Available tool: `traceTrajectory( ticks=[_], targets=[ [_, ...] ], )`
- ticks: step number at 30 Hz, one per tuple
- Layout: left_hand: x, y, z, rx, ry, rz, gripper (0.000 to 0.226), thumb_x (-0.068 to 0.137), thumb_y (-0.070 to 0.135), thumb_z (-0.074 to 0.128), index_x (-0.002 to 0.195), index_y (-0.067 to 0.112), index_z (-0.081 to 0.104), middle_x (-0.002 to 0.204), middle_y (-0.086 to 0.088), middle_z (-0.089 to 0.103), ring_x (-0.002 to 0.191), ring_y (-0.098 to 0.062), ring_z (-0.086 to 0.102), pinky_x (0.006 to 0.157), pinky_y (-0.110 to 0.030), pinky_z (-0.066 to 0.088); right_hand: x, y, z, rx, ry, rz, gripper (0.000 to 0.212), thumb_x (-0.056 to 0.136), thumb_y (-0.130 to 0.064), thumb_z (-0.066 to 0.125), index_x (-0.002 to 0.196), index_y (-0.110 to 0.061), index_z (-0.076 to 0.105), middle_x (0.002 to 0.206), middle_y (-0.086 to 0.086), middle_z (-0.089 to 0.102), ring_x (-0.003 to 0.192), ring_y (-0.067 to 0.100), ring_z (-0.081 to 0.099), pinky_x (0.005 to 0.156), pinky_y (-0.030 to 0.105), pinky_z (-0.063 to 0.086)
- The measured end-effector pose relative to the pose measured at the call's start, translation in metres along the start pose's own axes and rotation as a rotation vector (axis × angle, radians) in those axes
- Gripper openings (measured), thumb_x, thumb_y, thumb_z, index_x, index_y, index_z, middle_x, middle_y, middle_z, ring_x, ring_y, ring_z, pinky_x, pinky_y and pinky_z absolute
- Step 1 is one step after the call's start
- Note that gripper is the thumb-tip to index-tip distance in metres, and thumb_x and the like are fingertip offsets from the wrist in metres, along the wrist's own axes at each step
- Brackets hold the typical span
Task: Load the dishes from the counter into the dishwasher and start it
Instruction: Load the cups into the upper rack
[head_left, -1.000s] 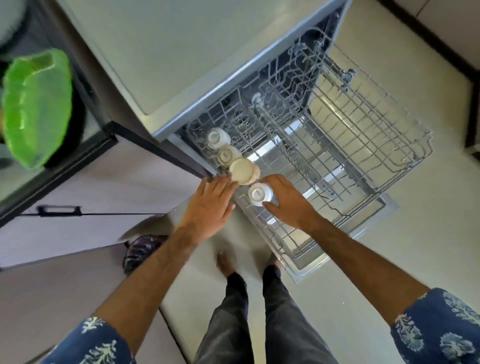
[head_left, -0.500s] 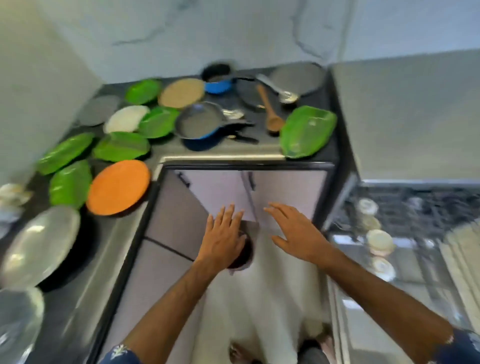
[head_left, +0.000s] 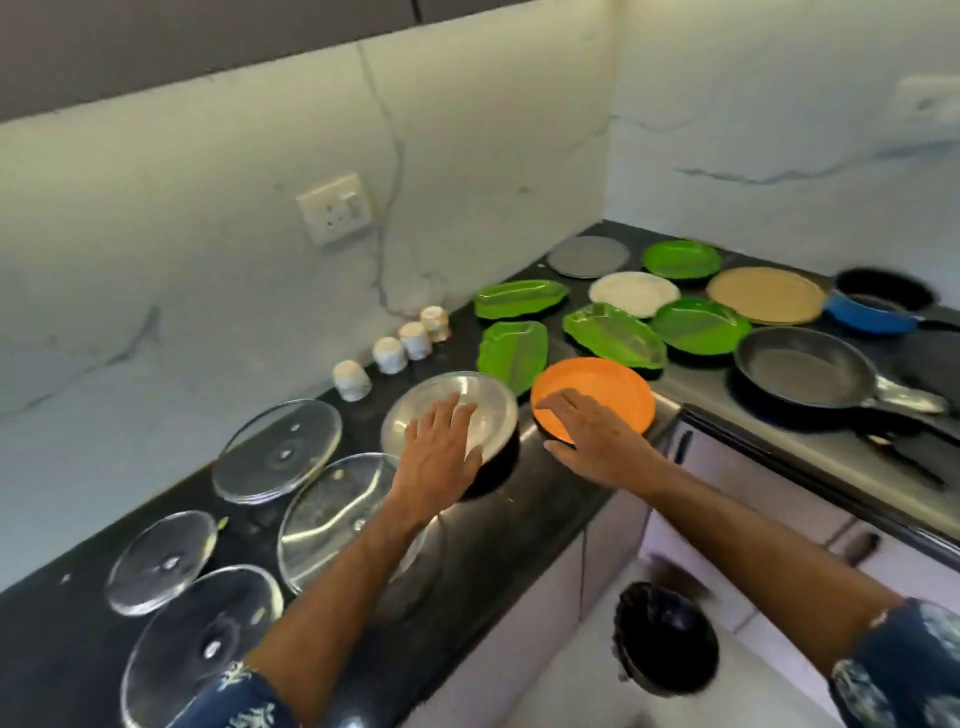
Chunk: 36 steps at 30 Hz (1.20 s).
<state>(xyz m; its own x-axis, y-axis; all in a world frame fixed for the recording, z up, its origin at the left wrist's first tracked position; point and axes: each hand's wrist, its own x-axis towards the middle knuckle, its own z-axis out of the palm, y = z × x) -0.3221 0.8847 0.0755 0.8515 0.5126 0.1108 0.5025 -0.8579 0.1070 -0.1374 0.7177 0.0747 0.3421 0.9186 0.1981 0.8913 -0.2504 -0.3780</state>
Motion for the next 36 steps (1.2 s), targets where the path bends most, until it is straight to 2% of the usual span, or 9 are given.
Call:
traceTrajectory(
  ticks=[3,6,11,14,19,24,31,36],
  targets=[
    [0.013,-0.041,-0.010,0.000,0.004,-0.097,0.061,0.091,0.041,0.056,0.146,0.019,0.040,0.158,-0.009,0.034,0.144,-0.029,0.035,0.113,-0.048,0.035,0.061,-0.010,0.016,0.054,-0.058,-0.063,0.052,0.087,-0.027,0.067,0.135,-0.020,0.048,0.132,0.005,0.052,0.120,0.029,0.053,0.096,0.045,0.046],
    [0.032,-0.076,-0.017,-0.018,-0.018,-0.210,0.060,0.097,0.043,0.052,0.150,0.021,0.035,0.161,-0.007,0.028,0.147,-0.027,0.030,0.116,-0.048,0.031,0.121,-0.016,0.032,0.077,-0.123,-0.131,0.050,0.087,-0.028,0.066,0.133,-0.019,0.049,0.131,0.004,0.051,0.120,0.025,0.052,0.100,0.042,0.044],
    [0.061,-0.122,-0.026,-0.032,-0.045,-0.434,0.056,0.095,0.039,0.053,0.145,0.017,0.039,0.148,-0.006,0.044,0.129,-0.030,0.048,0.104,-0.047,0.043,0.217,-0.023,0.064,0.084,-0.240,-0.245,0.048,0.087,-0.029,0.063,0.133,-0.020,0.049,0.132,0.003,0.048,0.119,0.028,0.052,0.097,0.045,0.045],
    [0.074,-0.141,-0.028,-0.027,-0.072,-0.535,0.056,0.095,0.040,0.052,0.144,0.015,0.040,0.147,-0.008,0.045,0.128,-0.030,0.049,0.103,-0.047,0.043,0.265,-0.025,0.076,0.036,-0.323,-0.306,0.052,0.088,-0.031,0.061,0.136,-0.020,0.046,0.138,0.003,0.046,0.124,0.027,0.049,0.098,0.045,0.044],
    [0.088,-0.165,-0.024,-0.020,-0.040,-0.647,0.055,0.095,0.041,0.051,0.143,0.019,0.040,0.145,-0.005,0.048,0.130,-0.027,0.048,0.105,-0.048,0.043,0.336,-0.036,0.098,-0.071,-0.378,-0.441,0.049,0.088,-0.030,0.061,0.132,-0.014,0.046,0.130,0.008,0.047,0.118,0.032,0.050,0.092,0.046,0.046],
    [0.088,-0.181,-0.020,-0.061,-0.024,-0.706,0.054,0.096,0.040,0.050,0.146,0.021,0.038,0.148,-0.004,0.045,0.134,-0.026,0.045,0.111,-0.048,0.038,0.387,-0.051,0.122,-0.148,-0.400,-0.451,0.052,0.090,-0.033,0.061,0.135,-0.014,0.044,0.136,0.009,0.049,0.120,0.031,0.050,0.094,0.040,0.044],
    [0.073,-0.192,-0.006,-0.067,-0.059,-0.724,0.055,0.098,0.038,0.049,0.149,0.020,0.035,0.154,-0.003,0.039,0.140,-0.025,0.039,0.115,-0.047,0.034,0.411,-0.049,0.159,-0.375,-0.376,-0.443,0.065,0.094,-0.044,0.054,0.148,-0.016,0.032,0.146,0.006,0.044,0.129,0.032,0.041,0.102,0.043,0.038],
    [0.066,-0.201,0.008,-0.095,-0.105,-0.733,0.057,0.098,0.039,0.049,0.150,0.020,0.035,0.156,-0.004,0.035,0.142,-0.024,0.036,0.117,-0.045,0.030,0.404,-0.053,0.177,-0.325,-0.341,-0.401,0.053,0.092,-0.042,0.058,0.136,-0.015,0.046,0.140,0.006,0.047,0.124,0.030,0.045,0.099,0.041,0.040]
  ],
)
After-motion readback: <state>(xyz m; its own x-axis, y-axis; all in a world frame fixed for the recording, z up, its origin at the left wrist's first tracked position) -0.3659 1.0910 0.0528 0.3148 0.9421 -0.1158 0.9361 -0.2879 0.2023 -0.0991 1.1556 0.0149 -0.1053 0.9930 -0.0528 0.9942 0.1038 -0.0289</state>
